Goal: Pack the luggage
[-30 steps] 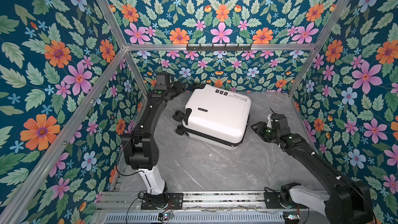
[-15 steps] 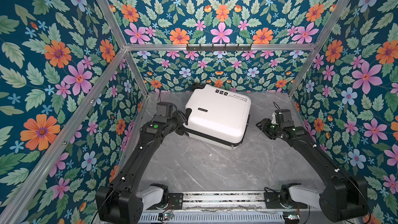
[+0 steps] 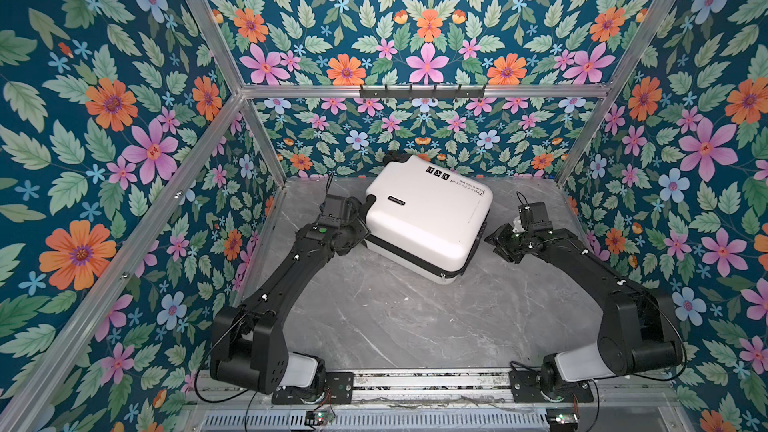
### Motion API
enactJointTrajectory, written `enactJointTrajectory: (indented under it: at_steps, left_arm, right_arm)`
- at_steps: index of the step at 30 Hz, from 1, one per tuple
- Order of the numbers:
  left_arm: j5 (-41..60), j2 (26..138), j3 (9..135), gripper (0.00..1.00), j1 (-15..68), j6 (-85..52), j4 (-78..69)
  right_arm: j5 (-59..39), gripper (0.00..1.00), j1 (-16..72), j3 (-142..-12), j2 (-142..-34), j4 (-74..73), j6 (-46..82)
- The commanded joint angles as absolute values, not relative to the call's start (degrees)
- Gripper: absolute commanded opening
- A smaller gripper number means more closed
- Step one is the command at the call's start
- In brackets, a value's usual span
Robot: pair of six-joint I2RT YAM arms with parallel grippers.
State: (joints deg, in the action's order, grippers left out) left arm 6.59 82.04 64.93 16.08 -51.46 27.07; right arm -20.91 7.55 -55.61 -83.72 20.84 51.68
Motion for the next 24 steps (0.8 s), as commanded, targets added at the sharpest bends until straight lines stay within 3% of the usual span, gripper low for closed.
enactJointTrajectory:
  at_steps: [1,8,13,18,24]
  left_arm:
    - [6.7,85.33,67.66,0.63,13.32,-49.06,22.24]
    - [10.55,101.71,86.82,0.67,8.79,-41.68,24.13]
    - [14.2,111.43,97.87,0.67,9.29,-41.89,24.19]
    - [13.37,111.68,97.54,0.7,9.39,-43.09,22.83]
    - [9.91,101.24,89.89,0.71,8.35,-42.7,23.99]
  right_arm:
    - [-23.98,0.47,7.8,-52.54,-82.18,16.72,56.11]
    - [-21.58,0.48,8.54,-44.65,-74.33,15.9,57.64]
    - [-21.8,0.48,7.68,-43.76,-74.98,14.43,57.94]
    - [-25.01,0.42,6.59,-42.62,-80.24,1.86,64.32]
    - [-25.02,0.37,6.59,-41.03,-83.76,-12.15,68.79]
